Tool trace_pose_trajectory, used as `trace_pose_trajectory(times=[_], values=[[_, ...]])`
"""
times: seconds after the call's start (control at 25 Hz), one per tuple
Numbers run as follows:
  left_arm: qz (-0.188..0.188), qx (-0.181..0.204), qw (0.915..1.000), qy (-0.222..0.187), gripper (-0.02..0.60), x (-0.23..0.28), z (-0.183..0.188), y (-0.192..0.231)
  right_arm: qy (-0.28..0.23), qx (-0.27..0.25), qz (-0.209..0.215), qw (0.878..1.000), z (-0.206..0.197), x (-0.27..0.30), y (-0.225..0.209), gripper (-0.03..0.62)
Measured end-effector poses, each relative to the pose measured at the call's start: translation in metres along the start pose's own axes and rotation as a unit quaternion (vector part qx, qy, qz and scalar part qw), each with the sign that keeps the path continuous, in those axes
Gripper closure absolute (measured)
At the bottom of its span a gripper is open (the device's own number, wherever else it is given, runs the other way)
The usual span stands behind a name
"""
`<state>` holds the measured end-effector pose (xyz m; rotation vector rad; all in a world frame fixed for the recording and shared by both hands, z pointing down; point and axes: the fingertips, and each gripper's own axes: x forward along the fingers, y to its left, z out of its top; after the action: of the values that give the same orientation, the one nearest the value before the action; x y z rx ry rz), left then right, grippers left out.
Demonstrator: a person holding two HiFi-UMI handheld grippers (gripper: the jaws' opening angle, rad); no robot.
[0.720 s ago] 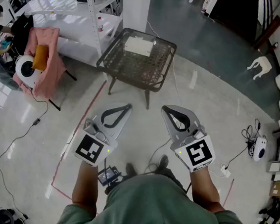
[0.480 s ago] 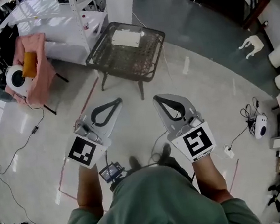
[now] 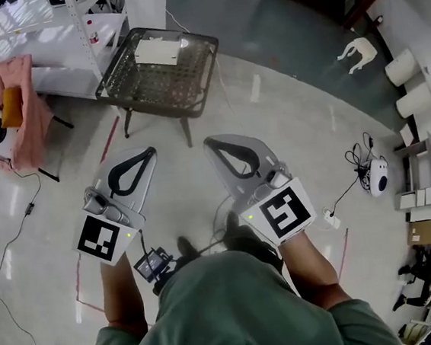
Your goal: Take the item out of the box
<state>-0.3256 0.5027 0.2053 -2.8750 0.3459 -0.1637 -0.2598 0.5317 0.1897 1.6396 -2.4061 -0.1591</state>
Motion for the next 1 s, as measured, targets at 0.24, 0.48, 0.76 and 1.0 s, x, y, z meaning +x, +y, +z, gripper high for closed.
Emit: trace_pose_trajectory(times=[0.24, 0.48, 0.76, 1.0], values=[[-0.002, 0.007, 0.9999, 0.012, 0.580, 0.053, -0.001, -0.007, 0.011, 0.005, 0.000, 1.000, -0.028, -0.011, -0.056, 0.588], [0.026, 0.018, 0.9988, 0.037, 0.579, 0.115, 0.009, -0.002, -0.016, 0.024, 0.025, 0.999, -0.043, -0.011, -0.122, 0.589], [0.062, 0.030, 0.9963, 0.051, 0.580, 0.195, 0.024, -0.002, -0.033, 0.027, 0.069, 0.997, -0.060, -0.015, -0.198, 0.588], [0.093, 0.037, 0.9932, 0.059, 0.579, 0.251, 0.032, 0.008, -0.040, 0.020, 0.111, 0.993, -0.072, -0.015, -0.249, 0.589]])
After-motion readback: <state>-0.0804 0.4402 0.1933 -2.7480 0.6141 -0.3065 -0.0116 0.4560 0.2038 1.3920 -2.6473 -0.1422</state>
